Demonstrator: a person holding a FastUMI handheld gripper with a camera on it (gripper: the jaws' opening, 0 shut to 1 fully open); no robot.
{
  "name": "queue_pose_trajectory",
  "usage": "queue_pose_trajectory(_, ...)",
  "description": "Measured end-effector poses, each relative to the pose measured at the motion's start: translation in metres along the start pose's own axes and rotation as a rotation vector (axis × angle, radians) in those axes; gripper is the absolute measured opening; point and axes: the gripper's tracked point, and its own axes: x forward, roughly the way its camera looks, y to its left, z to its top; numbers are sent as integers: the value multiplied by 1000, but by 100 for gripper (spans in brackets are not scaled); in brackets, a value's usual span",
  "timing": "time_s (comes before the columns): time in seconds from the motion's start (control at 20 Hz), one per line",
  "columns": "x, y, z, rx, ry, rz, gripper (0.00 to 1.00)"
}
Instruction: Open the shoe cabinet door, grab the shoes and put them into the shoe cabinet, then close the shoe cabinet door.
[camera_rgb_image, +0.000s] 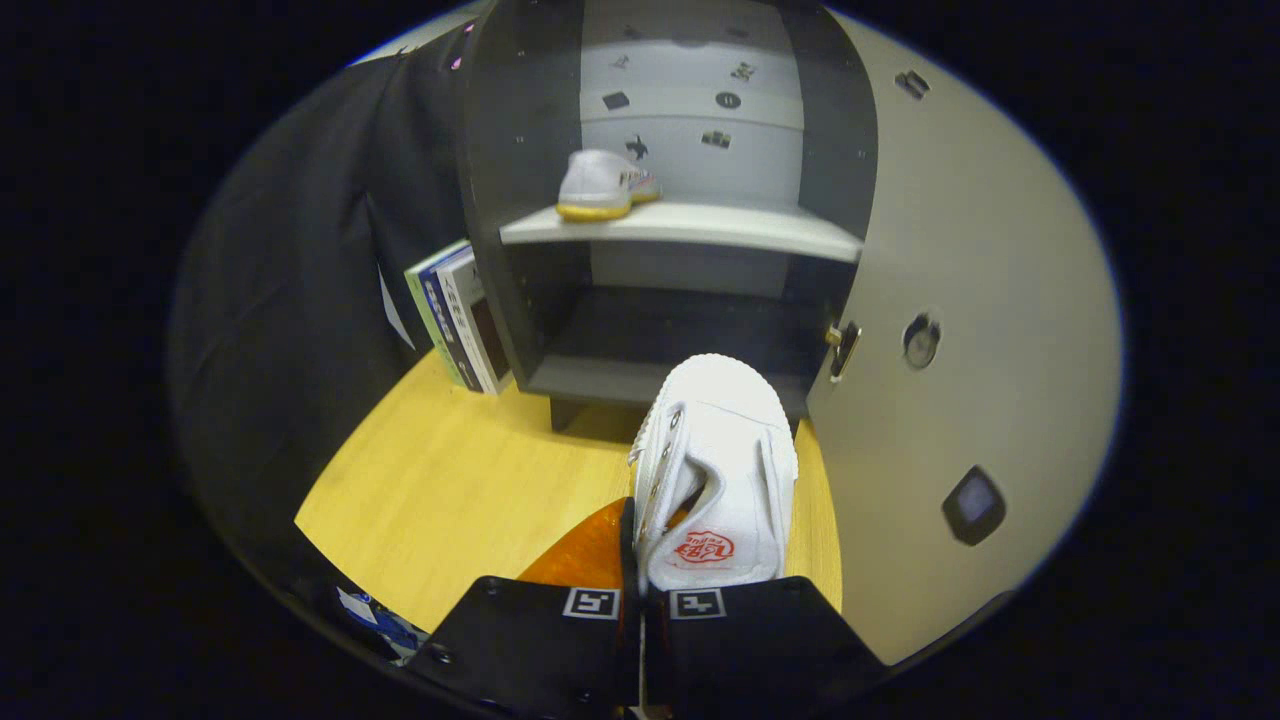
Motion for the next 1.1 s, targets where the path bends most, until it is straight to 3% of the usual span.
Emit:
queue_pose_trajectory(0.3,-51,-1,109,12,-203,-44,4)
queue_pose_trajectory(0.5,-72,-9,155,-5,-276,-78,4)
queue_pose_trajectory(0.8,-45,-35,224,54,-348,-101,4)
queue_pose_trajectory(1.1,22,-58,277,92,-348,-97,4)
